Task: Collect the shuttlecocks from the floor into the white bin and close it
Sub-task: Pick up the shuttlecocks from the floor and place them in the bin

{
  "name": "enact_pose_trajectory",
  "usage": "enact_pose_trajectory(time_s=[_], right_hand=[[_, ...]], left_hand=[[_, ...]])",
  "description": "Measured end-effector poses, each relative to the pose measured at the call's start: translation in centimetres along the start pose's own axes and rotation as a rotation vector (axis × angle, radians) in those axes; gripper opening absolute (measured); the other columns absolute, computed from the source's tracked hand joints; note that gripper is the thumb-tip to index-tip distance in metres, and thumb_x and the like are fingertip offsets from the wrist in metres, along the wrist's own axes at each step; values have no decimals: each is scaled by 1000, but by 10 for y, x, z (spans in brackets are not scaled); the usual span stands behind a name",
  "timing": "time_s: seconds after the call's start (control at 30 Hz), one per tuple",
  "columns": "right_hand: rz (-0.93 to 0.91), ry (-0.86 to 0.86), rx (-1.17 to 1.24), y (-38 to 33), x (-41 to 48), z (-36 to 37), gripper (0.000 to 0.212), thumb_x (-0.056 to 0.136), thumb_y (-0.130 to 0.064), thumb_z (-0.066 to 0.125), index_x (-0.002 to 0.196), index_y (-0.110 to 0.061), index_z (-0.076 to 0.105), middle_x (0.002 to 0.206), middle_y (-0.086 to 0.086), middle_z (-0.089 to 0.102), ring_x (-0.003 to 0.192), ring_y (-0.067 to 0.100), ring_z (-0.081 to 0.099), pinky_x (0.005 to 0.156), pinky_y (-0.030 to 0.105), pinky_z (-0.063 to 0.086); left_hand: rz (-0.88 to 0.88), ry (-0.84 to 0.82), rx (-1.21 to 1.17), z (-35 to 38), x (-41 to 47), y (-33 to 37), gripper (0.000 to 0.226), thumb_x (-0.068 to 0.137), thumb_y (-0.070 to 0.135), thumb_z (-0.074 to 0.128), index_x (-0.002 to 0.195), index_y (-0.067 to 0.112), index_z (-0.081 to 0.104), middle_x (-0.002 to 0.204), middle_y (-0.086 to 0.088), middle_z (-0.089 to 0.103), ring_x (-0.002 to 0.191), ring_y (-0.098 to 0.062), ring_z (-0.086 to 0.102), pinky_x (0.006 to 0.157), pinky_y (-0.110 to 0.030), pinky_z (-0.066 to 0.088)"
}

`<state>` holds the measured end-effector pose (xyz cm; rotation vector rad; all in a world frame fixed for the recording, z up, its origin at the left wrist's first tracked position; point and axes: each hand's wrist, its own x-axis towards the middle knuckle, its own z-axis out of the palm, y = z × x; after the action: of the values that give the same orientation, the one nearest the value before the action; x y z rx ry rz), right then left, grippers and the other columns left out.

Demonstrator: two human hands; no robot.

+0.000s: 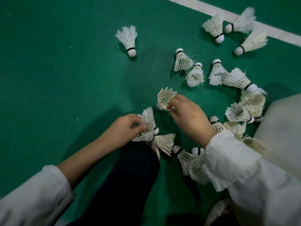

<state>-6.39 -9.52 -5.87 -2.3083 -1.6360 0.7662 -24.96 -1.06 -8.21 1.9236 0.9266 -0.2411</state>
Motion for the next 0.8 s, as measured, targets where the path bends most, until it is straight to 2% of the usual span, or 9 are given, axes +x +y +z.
enact_pose_trajectory(time_s=[0.07,0.13,0.23,0.3,0.43,0.6,0.7,0.8], right_hand=[[-9,14,8,1,-1,-3,16,92,-17,52,102,-10,63,108,5,57,96,25,56,77,37,47],[-29,45,26,2,-1,-11,17,91,-18,53,102,-11,65,106,4,58,97,23,55,77,31,43],[-61,85,42,2,-2,-36,18,90,-16,55,102,-8,66,103,7,59,97,23,55,78,26,37],[-100,118,15,5,-10,-64,18,90,-15,56,101,-6,67,102,7,60,98,23,55,76,20,31],[-118,172,-30,17,-49,-132,18,90,-19,56,99,-9,68,103,7,61,97,23,56,81,27,38],[47,297,-13,51,-123,-215,19,90,-27,56,96,-15,68,101,1,61,86,11,53,80,22,40],[198,385,34,82,-175,-242,19,90,-29,55,93,-16,68,103,0,61,87,14,58,84,29,48],[365,461,62,117,-227,-250,16,89,-30,57,89,-19,68,105,-1,61,85,17,60,81,28,49]], left_hand=[[-17,16,-44,-4,2,3,12,84,26,64,80,16,69,80,2,66,71,-10,59,69,-29,47],[21,50,-44,-9,4,9,7,83,22,65,81,18,70,79,5,67,73,-8,60,70,-26,46],[143,108,54,-25,8,25,10,85,19,63,87,15,72,89,6,63,81,-6,58,71,-12,39],[228,120,132,-37,9,49,15,85,23,62,94,17,72,102,8,59,91,-5,56,80,-12,36],[476,130,283,-56,8,128,18,86,22,61,97,14,72,107,7,59,93,-6,55,85,-13,36],[733,64,467,-50,7,233,19,85,29,60,90,15,72,106,4,60,90,-9,57,84,-24,43],[868,-16,560,-32,9,290,16,85,25,62,89,14,72,104,0,62,87,-11,58,82,-21,41],[951,-51,615,-4,14,337,18,85,26,60,91,13,72,97,2,62,82,-12,57,78,-26,45]])
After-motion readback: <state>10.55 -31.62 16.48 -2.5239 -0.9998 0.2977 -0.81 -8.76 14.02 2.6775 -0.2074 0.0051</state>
